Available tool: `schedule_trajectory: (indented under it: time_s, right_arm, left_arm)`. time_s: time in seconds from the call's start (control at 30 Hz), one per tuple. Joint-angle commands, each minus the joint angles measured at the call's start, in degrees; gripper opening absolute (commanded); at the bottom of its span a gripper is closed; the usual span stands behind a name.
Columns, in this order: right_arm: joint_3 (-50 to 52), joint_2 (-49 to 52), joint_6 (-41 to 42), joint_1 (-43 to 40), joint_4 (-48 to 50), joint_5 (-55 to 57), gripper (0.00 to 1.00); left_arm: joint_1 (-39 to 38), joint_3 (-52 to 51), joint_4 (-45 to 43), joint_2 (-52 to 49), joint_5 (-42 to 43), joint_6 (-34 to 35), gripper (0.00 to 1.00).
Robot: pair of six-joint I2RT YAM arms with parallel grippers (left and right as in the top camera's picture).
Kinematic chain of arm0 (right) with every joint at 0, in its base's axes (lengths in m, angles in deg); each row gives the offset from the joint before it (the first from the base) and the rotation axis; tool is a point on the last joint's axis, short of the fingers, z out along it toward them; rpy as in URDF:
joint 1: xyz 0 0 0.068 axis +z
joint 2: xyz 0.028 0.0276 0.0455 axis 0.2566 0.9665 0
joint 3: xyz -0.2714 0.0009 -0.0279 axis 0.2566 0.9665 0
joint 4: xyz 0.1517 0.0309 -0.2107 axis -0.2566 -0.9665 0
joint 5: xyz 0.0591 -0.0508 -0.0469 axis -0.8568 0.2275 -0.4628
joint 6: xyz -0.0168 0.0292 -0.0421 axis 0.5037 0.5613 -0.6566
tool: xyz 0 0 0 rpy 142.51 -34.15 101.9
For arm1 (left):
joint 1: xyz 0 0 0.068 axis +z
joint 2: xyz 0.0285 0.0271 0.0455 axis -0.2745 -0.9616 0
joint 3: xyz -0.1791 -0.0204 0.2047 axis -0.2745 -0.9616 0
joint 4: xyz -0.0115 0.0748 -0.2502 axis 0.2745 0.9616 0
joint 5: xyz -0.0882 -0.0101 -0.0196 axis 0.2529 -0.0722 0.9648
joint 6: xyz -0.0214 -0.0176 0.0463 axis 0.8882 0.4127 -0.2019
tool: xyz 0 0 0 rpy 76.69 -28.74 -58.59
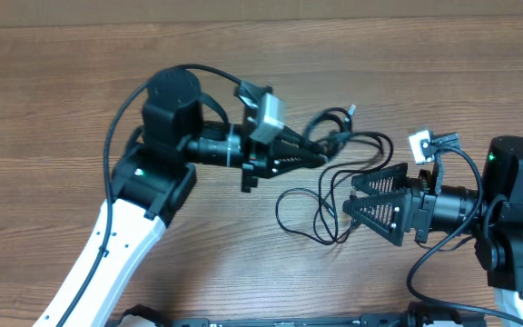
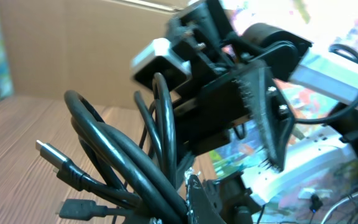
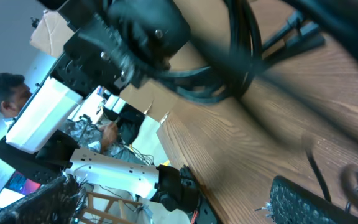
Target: Untangle cables
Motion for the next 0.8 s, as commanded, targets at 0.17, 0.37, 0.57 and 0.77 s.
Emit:
schedule_trajectory:
  time_s: [0.17, 0.37, 0.57, 0.77]
  right_arm:
    - [0.2, -0.3, -0.2, -0.2, 1.0, 1.3, 0.89]
    - [0.2, -0.3, -0.2, -0.2, 1.1, 8.3, 0.87]
    - [0.2, -0.3, -1.6, -0.2, 5.2, 12.7, 0.87]
    - [0.2, -0.3, -1.7, -0.2, 10.3, 12.7, 0.88]
  left_arm:
    - [-4.7, 1.4, -3.1, 1.2, 1.8, -0.6, 0.04]
    - [-4.7, 1.4, -2.9, 1.2, 2.0, 3.6, 0.04]
    - [-5.1, 1.3, -1.6, 1.2, 3.9, 5.0, 0.04]
    - [-5.2, 1.3, 3.8, 1.2, 3.9, 4.9, 0.04]
